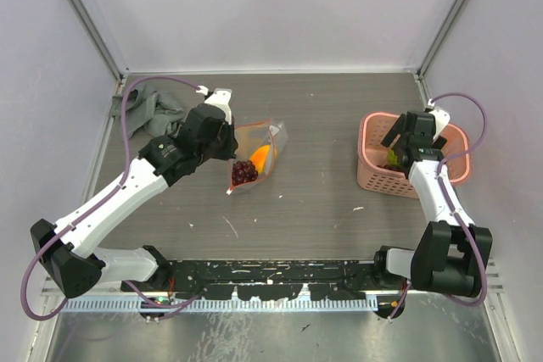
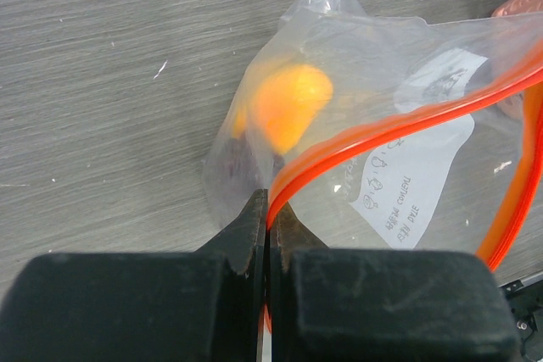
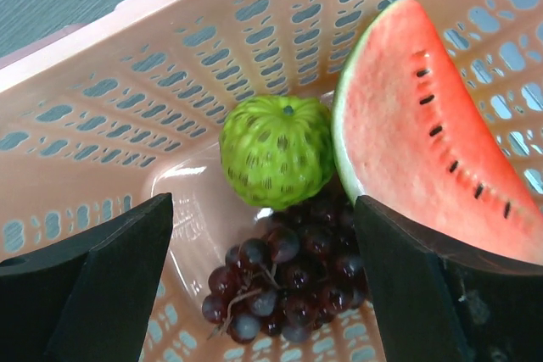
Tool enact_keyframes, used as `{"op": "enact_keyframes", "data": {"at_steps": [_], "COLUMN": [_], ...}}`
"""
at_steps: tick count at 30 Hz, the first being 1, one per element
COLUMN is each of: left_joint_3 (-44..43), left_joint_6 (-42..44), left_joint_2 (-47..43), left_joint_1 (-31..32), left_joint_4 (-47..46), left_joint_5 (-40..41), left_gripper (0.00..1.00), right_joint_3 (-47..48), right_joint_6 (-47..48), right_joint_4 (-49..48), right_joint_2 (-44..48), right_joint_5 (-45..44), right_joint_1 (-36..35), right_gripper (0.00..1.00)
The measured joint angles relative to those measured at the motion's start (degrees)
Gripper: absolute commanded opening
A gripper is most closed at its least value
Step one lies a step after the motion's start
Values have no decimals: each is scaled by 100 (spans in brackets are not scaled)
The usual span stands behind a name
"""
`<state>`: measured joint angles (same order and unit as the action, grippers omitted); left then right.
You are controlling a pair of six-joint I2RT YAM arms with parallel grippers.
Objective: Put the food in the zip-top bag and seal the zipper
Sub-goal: Pick up the fake fruit from the bin.
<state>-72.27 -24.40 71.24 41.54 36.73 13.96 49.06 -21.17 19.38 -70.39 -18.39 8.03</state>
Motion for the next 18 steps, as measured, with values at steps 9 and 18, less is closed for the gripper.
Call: {"op": "enact_keyframes", "data": {"at_steps": [9, 18], "left_joint_3": [9, 9], "left_joint_6": [0, 2], "left_joint_2": [0, 0], "left_joint_1": [-4, -4], "left_joint_4": [-2, -2], "left_joint_5": [-66, -70], "left_gripper": [0, 0], "right_joint_3": [-378, -496], "right_joint_6": [170, 286], "right_joint_4": [-1268, -2017], "right_joint_2": [-494, -863], "right_joint_5": [116, 444], "right_joint_1": [79, 199], "right_gripper": [95, 96]}}
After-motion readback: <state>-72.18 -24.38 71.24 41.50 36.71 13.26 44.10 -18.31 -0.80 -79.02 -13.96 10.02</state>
